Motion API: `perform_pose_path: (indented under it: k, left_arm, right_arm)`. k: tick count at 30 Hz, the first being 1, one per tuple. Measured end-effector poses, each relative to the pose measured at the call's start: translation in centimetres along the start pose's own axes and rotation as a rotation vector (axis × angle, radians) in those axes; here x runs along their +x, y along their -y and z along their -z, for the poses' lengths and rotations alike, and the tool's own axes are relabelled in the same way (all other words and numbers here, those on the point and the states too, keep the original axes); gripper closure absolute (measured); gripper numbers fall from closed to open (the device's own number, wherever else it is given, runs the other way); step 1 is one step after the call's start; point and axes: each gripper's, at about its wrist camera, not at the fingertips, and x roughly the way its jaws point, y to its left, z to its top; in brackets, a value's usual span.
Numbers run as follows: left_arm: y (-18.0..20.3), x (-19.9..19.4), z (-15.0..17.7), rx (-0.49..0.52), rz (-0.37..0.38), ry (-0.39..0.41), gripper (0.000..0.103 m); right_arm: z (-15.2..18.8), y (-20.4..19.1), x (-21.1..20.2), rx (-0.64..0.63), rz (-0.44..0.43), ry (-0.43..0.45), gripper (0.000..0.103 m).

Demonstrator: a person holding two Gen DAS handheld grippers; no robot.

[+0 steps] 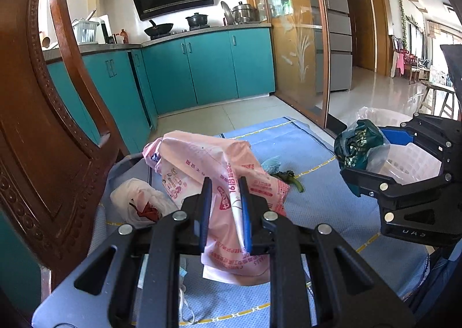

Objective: Collect trash
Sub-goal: 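Carry both bags over the white basket and open both tools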

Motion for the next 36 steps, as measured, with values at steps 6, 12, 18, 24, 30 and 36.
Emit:
perform_pose_path:
  k: [6, 12, 18, 24, 30, 36]
  left_arm:
    - [0.3, -0.1, 0.0, 0.012, -0.002, -0.002, 0.084]
    - [0.5, -0.2, 0.1, 0.019, -0.004, -0.006, 0.084]
    - [0.6, -0.2, 0.0, 0.019, -0.005, -0.003, 0.084]
    - [-0.1, -0.5, -0.5, -0.02, 0.052, 0.028, 0.084]
    - [1.1, -0.3, -3.4, -0.072, 0.22, 0.034, 0.084]
    - [8.5, 0.9, -7.5, -0.024, 0.448, 0.008, 0.084]
  right_arm:
    - [-0.1, -0.3, 0.1, -0.009, -0.003, -0.003, 0.043]
    - [-0.2, -0.4, 0.1, -0.014, -0.003, -0.005, 0.043]
    - [-0.3, 0.0, -0.6, -0.01, 0.014, 0.022, 0.043]
    - [-0.3, 3.5, -4.2, 0.071, 0.095, 0.116, 0.043]
    - [3.2, 9.2, -7.3, 0.201, 0.232, 0.111, 0.043]
    - [6.7, 14.2, -8.4, 0.336, 0.318, 0.034, 0.043]
